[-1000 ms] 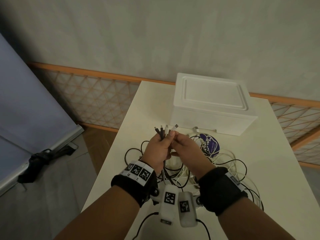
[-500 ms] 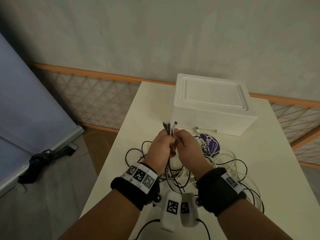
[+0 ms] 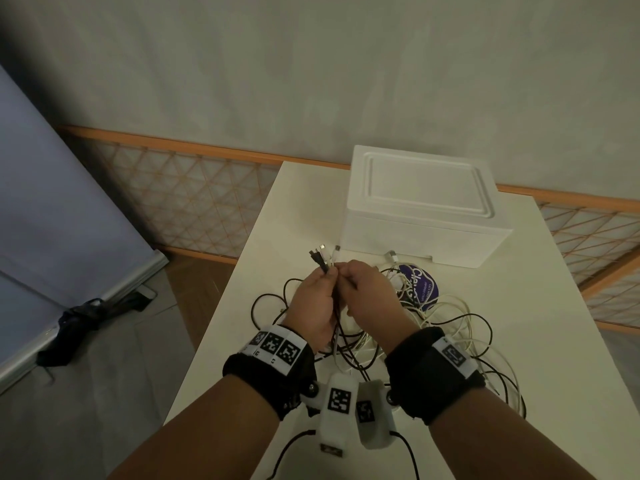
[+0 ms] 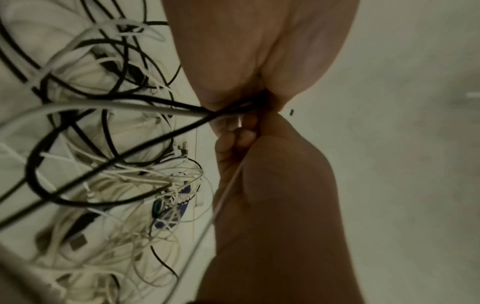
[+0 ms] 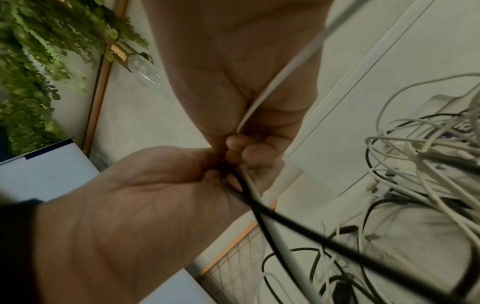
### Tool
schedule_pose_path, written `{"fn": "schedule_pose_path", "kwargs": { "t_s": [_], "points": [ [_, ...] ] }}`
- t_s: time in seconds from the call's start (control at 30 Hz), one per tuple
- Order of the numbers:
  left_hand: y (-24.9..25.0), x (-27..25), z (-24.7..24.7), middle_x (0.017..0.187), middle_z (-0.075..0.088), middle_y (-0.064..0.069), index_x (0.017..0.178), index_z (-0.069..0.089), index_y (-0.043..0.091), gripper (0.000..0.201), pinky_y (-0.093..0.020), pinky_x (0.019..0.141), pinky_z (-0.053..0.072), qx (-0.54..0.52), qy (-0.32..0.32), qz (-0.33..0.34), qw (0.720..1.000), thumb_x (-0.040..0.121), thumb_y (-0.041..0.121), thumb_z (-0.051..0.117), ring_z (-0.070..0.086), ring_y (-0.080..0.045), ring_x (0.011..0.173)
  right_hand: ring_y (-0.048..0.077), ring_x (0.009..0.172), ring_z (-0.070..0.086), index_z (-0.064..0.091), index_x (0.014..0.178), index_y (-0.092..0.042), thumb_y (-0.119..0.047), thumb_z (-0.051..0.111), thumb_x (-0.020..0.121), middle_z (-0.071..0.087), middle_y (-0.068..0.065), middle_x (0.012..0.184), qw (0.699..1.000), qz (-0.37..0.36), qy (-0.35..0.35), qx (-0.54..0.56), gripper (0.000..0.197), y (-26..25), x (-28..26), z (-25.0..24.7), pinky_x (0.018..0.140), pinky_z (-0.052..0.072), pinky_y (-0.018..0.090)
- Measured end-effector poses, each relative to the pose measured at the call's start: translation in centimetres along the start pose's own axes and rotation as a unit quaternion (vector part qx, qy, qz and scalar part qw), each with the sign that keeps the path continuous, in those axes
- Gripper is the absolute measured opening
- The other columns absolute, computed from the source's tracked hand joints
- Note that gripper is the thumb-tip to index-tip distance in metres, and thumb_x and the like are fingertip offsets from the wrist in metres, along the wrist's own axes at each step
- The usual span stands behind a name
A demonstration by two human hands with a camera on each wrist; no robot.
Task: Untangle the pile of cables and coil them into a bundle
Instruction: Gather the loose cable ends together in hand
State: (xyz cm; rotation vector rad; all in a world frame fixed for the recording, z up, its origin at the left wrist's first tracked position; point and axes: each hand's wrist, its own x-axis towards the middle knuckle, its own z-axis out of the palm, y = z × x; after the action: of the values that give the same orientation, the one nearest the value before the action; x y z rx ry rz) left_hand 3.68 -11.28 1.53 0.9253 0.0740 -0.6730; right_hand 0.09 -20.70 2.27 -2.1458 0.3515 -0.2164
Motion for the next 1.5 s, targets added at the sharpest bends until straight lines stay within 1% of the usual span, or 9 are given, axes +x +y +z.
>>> {"fn": "schedule_pose_path", "kwargs": {
  "t_s": [0.27,0.4,0.53,0.67,0.9,1.1,1.23,1.4,1.5],
  "points": [
    [5.2,2.8,-7.6,0.047,0.040,0.004,0.068,0.044,0.016,0.034,-0.018,0.043,0.045,-0.163,0.194,0.049,0.966,0.100,0.017,0.034,0.041,-0.010,0.035,0.002,0.047,0.046,0.061,0.066,-0.022,-0.039,0.060,0.090,0.051,-0.007,0.056,0.981,0.036,-0.148,-0.122,0.030,2.5,-1.6,-4.9,0.054,0.040,0.019],
    [9.1,3.1,-12.7,0.055,0.027,0.005,0.067,0.037,0.021,0.031,-0.012,0.033,0.017,0.011,0.318,0.073,0.945,0.098,0.019,0.039,0.021,-0.006,0.030,0.002,0.053,0.046,0.057,0.063,-0.023,-0.041,0.062,0.088,0.049,-0.006,0.055,0.961,0.092,-0.131,-0.225,0.031,6.4,-3.0,-8.4,0.051,0.035,0.013],
    [6.3,1.2,-7.8,0.065,0.053,-0.001,0.077,0.058,0.019,0.017,-0.018,0.036,0.024,0.293,0.158,0.051,0.941,0.094,0.022,0.056,0.030,-0.006,0.036,0.000,0.062,0.050,0.058,0.069,-0.027,-0.037,0.059,0.090,0.054,-0.008,0.062,0.970,0.035,-0.114,-0.210,0.024,4.6,-2.8,-6.7,0.055,0.033,0.015],
    [2.2,-1.0,-1.5,0.051,0.053,0.015,0.089,0.064,0.013,0.030,-0.023,0.046,0.029,0.533,-0.122,-0.009,0.837,0.096,0.039,0.052,0.039,0.001,0.038,0.008,0.068,0.053,0.067,0.081,-0.016,-0.028,0.058,0.090,0.059,-0.006,0.070,0.972,-0.049,-0.095,-0.208,0.018,0.6,-1.5,-4.2,0.062,0.039,0.023],
    [5.2,-0.2,-4.8,0.046,0.034,0.011,0.073,0.057,0.015,0.019,-0.021,0.040,0.022,0.396,0.029,0.032,0.917,0.087,0.021,0.068,0.026,-0.008,0.038,0.000,0.054,0.051,0.064,0.075,-0.031,-0.036,0.061,0.090,0.058,-0.008,0.063,0.988,0.039,-0.105,-0.109,0.016,3.4,-3.3,-7.6,0.056,0.041,0.013],
    [5.4,0.5,-7.2,0.045,0.032,0.006,0.068,0.053,0.015,0.026,-0.020,0.039,0.022,0.380,0.140,0.077,0.911,0.085,0.021,0.071,0.024,-0.010,0.036,0.008,0.065,0.051,0.063,0.086,-0.013,-0.027,0.055,0.094,0.058,-0.003,0.072,0.976,0.079,-0.148,-0.140,0.018,5.3,-4.7,-6.1,0.065,0.044,0.023],
    [3.7,-0.4,-5.6,0.056,0.061,0.016,0.081,0.067,0.018,0.008,-0.018,0.050,0.038,0.471,-0.024,0.046,0.880,0.081,0.021,0.074,0.051,0.004,0.045,0.012,0.061,0.062,0.061,0.089,-0.003,-0.008,0.048,0.096,0.065,0.005,0.075,0.983,0.149,-0.102,0.025,0.016,4.0,-4.4,-6.1,0.063,0.055,0.020],
    [-0.2,0.3,-5.2,0.083,0.069,-0.003,0.087,0.071,0.016,0.026,-0.033,0.076,0.048,0.695,-0.134,-0.004,0.706,0.086,0.041,0.066,0.065,-0.021,0.081,0.021,0.062,0.064,0.062,0.084,-0.004,-0.012,0.052,0.095,0.066,0.006,0.070,0.962,0.066,0.048,0.260,0.016,-1.3,-4.2,-8.4,0.067,0.059,0.033],
    [1.6,0.1,-4.5,0.095,0.073,-0.006,0.087,0.076,0.018,0.024,-0.037,0.081,0.050,0.604,-0.085,0.011,0.792,0.091,0.037,0.061,0.063,-0.014,0.068,0.023,0.075,0.067,0.065,0.092,-0.008,-0.018,0.056,0.092,0.069,0.010,0.084,0.938,0.053,0.093,0.329,0.014,-1.6,-3.9,-9.1,0.073,0.059,0.036]
  ]
}}
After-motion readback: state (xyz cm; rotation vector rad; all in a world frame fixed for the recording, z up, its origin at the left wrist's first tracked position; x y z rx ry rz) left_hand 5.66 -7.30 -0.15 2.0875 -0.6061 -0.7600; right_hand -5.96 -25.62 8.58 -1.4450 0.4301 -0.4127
